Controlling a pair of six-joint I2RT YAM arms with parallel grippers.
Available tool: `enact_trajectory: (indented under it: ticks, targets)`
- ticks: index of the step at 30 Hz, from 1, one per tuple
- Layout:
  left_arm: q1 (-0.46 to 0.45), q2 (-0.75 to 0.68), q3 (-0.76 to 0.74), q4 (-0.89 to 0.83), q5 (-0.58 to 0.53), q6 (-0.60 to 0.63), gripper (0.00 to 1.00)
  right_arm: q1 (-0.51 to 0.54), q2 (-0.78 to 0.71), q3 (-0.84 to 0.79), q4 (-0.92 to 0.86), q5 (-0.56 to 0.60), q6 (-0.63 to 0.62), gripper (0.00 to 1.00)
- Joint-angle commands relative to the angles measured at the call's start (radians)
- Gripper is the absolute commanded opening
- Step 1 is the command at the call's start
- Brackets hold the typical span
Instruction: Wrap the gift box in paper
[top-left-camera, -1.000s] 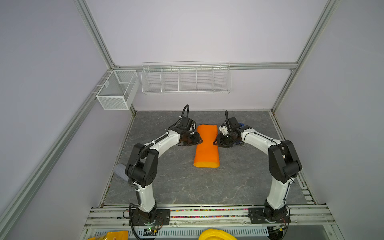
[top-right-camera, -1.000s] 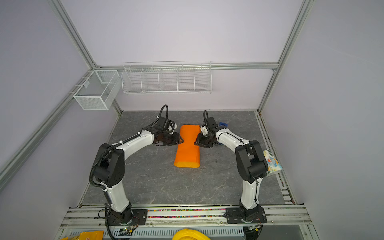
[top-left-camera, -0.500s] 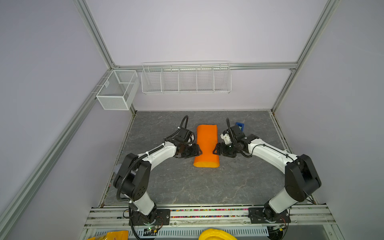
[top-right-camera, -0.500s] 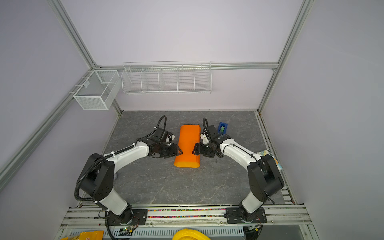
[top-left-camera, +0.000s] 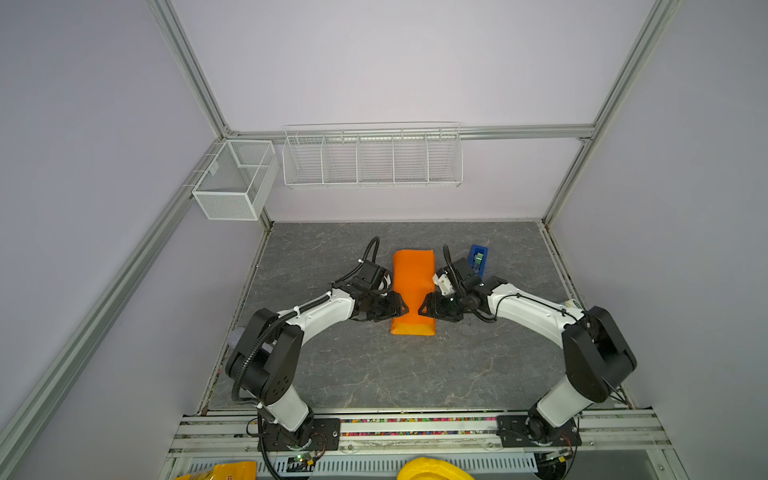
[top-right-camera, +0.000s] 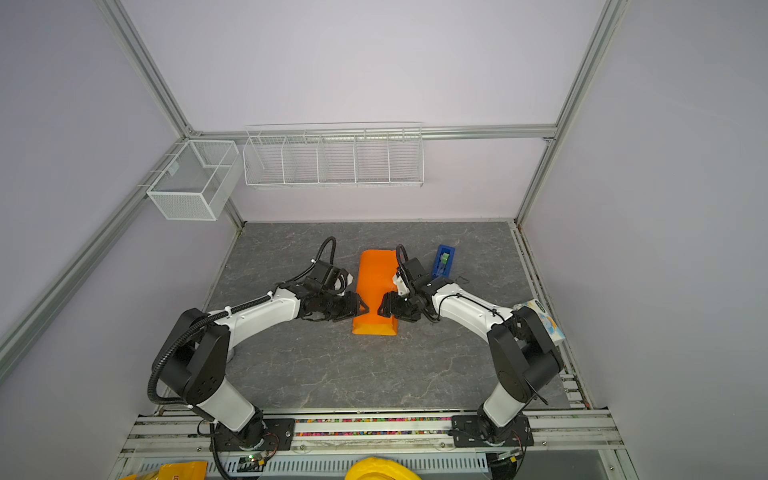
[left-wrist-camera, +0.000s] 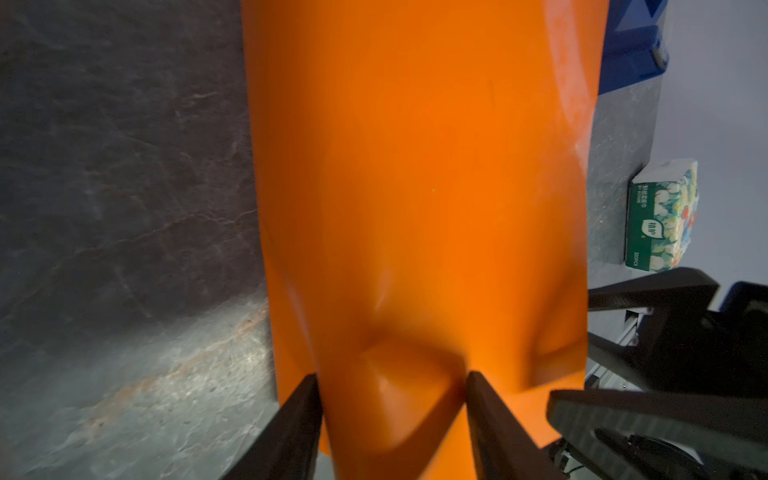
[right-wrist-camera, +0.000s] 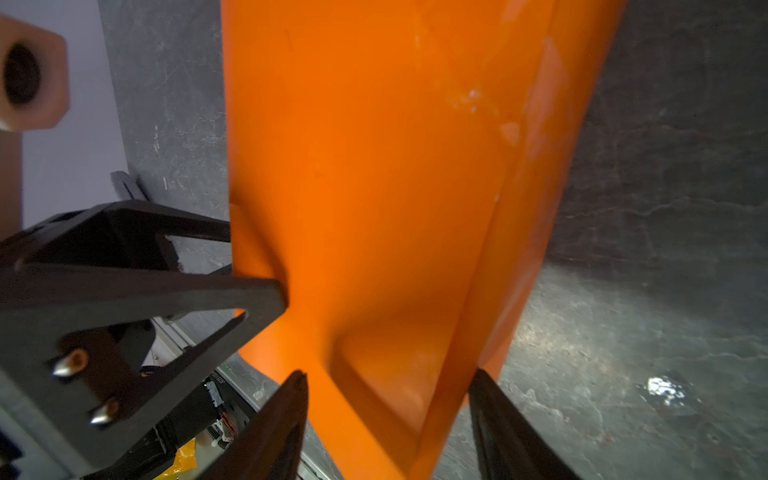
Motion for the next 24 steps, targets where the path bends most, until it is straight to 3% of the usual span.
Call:
enact_trajectory:
  ticks: [1, 9, 15, 20, 22, 24]
  targets:
    - [-0.003, 0.006, -0.015, 0.054, 0.028, -0.023, 0.51, 0.004, 0.032, -0.003, 0.024, -0.017, 0.011, 0.53]
    - [-0.003, 0.021, -0.03, 0.077, 0.03, -0.039, 0.32, 0.004, 0.046, -0.002, 0.023, -0.008, 0.015, 0.24]
    - [-0.003, 0.022, -0.035, 0.074, 0.018, -0.045, 0.21, 0.005, 0.04, -0.004, 0.012, 0.007, 0.014, 0.09]
    - [-0.003, 0.008, -0.034, 0.058, 0.003, -0.046, 0.18, 0.005, 0.02, -0.001, -0.016, 0.028, 0.01, 0.12]
    - [-0.003, -0.015, -0.032, 0.042, -0.009, -0.045, 0.21, 0.006, 0.002, 0.001, -0.042, 0.047, 0.007, 0.19]
    - [-0.003, -0.047, -0.031, 0.014, -0.036, -0.037, 0.32, 0.007, -0.025, -0.005, -0.065, 0.064, 0.007, 0.31]
